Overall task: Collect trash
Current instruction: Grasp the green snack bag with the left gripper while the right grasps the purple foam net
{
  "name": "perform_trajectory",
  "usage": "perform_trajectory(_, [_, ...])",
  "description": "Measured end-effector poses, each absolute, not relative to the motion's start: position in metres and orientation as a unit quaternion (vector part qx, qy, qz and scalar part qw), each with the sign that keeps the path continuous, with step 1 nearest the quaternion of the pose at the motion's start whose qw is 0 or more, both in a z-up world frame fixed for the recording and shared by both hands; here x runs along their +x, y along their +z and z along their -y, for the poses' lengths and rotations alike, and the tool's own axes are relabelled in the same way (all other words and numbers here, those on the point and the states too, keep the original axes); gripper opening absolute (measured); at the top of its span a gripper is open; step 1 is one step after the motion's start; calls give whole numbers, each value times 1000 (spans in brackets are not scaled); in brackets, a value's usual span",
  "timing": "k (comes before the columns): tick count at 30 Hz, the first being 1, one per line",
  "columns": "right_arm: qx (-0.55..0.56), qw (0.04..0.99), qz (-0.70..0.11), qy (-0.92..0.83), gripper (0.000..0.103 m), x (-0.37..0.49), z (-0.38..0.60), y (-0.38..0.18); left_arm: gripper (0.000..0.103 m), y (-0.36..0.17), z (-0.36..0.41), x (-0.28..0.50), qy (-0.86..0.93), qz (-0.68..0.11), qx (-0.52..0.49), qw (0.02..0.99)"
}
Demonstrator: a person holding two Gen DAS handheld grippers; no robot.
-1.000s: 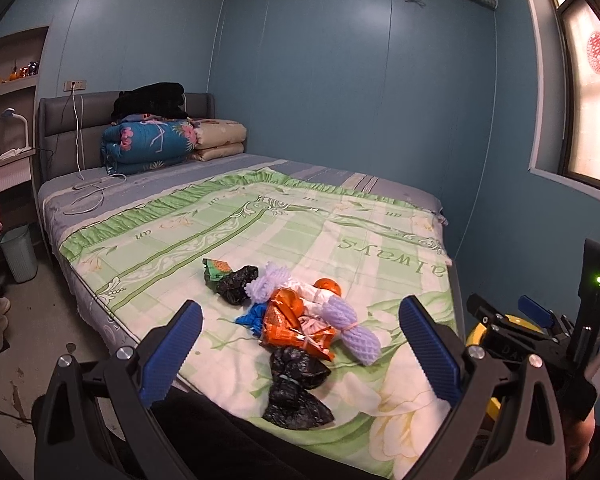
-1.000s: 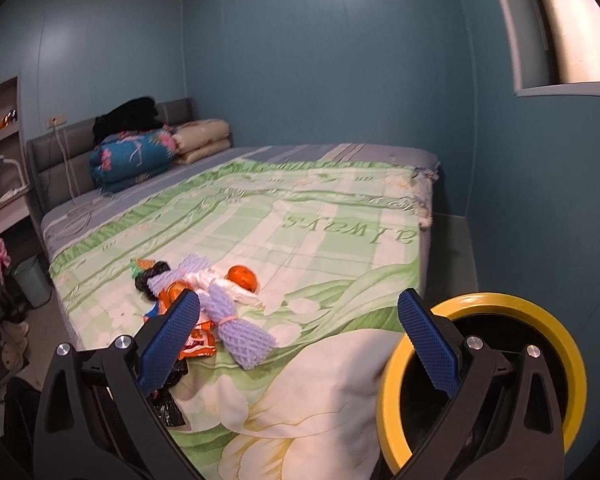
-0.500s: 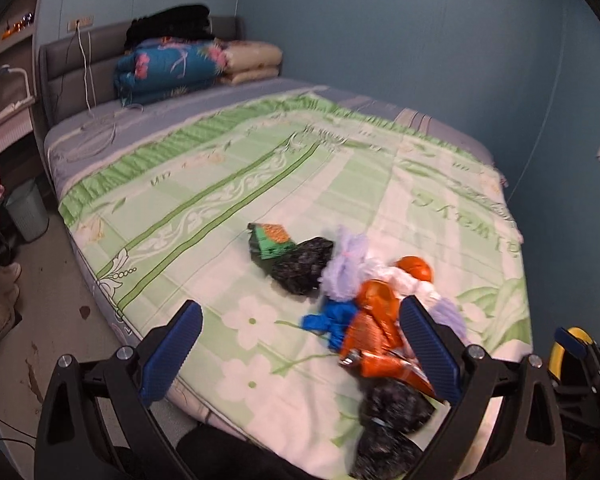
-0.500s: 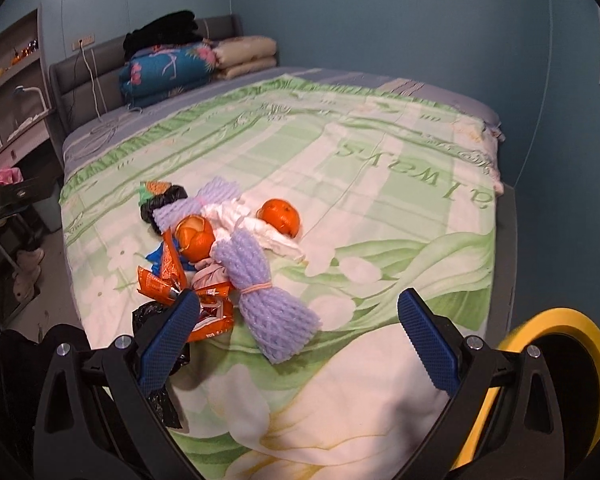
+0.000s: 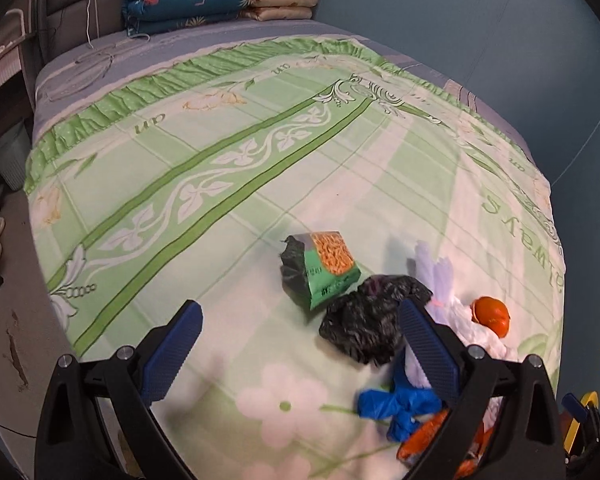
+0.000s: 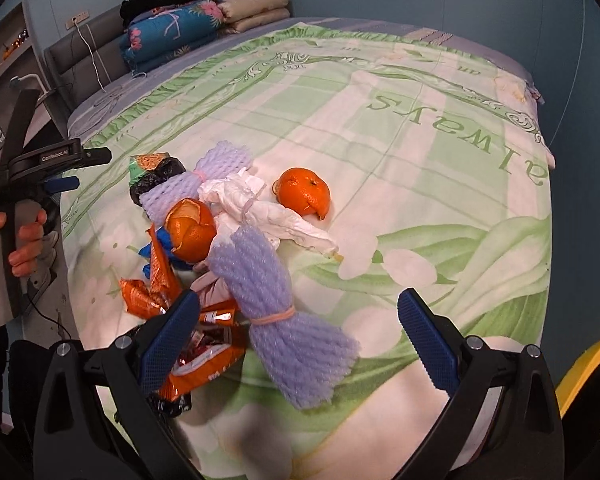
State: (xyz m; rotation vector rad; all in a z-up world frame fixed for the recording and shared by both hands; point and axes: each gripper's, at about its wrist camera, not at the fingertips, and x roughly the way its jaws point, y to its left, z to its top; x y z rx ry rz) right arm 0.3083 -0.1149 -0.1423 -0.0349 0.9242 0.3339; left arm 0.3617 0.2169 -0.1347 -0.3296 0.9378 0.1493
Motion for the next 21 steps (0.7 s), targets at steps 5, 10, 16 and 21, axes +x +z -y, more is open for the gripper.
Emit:
perform_trajectory(5, [-28, 878, -450, 161, 95, 322, 104, -144, 95, -151, -218, 381, 70, -455, -160, 873])
perform_trajectory(10, [-30, 870, -465, 164, 90, 331, 97, -153, 92, -164, -212, 395, 53, -461, -156, 872])
perform_trajectory(16, [-15, 848, -505, 163, 69, 337, 96, -173, 63, -179, -215, 406, 29, -470, -194, 860])
perform_trajectory(21, [-7, 834, -525, 168, 48, 338, 96, -183, 29, -193, -217, 412, 19, -481, -218, 849])
